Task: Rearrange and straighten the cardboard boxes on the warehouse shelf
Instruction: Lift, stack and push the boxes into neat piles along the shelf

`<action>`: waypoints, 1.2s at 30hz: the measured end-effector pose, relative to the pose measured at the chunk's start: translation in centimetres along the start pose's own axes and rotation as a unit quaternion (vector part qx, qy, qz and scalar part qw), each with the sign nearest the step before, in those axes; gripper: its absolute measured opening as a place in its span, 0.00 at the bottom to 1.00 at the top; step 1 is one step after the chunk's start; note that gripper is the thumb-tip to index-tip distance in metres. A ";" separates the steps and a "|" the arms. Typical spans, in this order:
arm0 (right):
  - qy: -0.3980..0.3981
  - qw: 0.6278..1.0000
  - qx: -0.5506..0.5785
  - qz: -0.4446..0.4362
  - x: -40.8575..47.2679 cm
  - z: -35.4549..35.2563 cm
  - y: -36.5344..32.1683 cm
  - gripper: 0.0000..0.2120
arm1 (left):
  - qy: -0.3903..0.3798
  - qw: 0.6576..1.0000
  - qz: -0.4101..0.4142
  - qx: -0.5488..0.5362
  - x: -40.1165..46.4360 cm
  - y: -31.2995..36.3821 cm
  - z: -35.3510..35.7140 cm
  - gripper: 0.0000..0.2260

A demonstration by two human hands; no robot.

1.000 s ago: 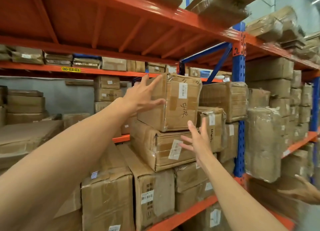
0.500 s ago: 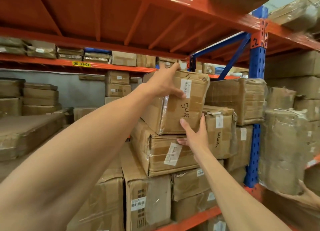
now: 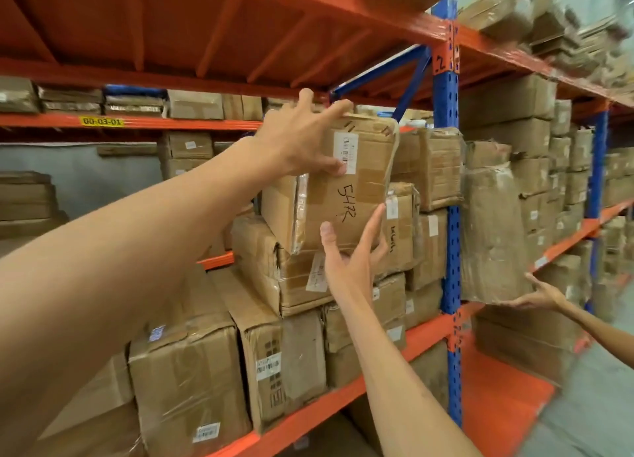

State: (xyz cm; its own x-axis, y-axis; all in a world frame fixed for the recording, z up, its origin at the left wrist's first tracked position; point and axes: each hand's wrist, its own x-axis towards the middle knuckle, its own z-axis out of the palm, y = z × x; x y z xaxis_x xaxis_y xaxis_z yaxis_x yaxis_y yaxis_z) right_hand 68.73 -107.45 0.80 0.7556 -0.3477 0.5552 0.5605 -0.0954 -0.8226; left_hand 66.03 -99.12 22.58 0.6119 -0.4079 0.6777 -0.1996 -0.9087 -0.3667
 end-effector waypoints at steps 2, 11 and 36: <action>-0.003 1.000 0.005 -0.011 0.1 0.0 0.2 0.53 | -0.039 0.995 0.059 0.067 0.9 -0.1 -0.4 0.44; -0.006 0.993 0.121 0.008 1.8 0.3 -0.5 0.63 | -0.168 0.983 0.074 -0.027 4.0 -3.2 -2.2 0.37; -0.241 0.866 -0.128 -0.419 4.2 6.1 -8.2 0.43 | 0.194 0.949 -0.199 -0.151 -22.3 -14.2 2.1 0.33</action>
State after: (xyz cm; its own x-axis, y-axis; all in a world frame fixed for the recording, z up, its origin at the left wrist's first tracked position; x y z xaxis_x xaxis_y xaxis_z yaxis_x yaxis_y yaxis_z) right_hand 69.32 -102.43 10.64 0.2072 0.3672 0.9068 0.9336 -0.3511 -0.0712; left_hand 56.84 -76.92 11.29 0.3687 0.0239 0.9292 -0.2577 -0.9579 0.1269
